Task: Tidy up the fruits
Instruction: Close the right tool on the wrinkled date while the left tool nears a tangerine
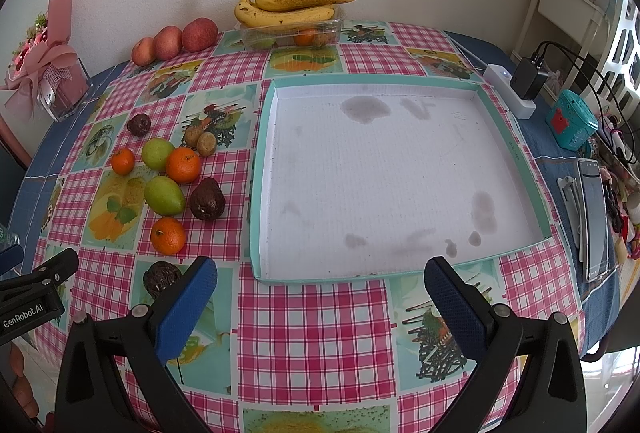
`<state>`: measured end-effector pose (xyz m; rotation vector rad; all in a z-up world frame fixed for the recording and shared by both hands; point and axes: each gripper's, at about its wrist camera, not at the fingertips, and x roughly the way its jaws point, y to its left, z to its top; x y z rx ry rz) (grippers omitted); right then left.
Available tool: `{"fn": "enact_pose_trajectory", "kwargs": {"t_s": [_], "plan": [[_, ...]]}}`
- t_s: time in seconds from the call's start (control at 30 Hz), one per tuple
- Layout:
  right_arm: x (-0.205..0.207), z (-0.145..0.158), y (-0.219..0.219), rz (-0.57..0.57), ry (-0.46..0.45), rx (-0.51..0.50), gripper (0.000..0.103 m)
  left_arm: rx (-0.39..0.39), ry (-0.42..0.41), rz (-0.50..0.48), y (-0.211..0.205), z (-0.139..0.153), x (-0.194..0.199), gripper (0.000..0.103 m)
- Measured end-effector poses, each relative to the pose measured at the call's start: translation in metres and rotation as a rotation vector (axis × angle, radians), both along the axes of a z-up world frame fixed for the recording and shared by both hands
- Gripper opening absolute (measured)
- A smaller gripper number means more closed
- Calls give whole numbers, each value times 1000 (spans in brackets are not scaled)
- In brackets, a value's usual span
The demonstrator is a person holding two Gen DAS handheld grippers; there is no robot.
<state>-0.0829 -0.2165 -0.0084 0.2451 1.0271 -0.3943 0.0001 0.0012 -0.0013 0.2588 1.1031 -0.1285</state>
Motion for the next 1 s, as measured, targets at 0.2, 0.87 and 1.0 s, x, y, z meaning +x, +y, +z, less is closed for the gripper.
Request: {"fn": "enact_pose_trajectory", "kwargs": {"t_s": [0.2,0.87,1.0], "plan": [[0,0,0,0,0,0,103,0,0,0,0,0,0,103],[2,2,4,34,-11,10,103,-16,-50,46,13,2,7,103],[10,-3,13,117,-12,71,103,-9,-100,71,24,2,12,103]]}}
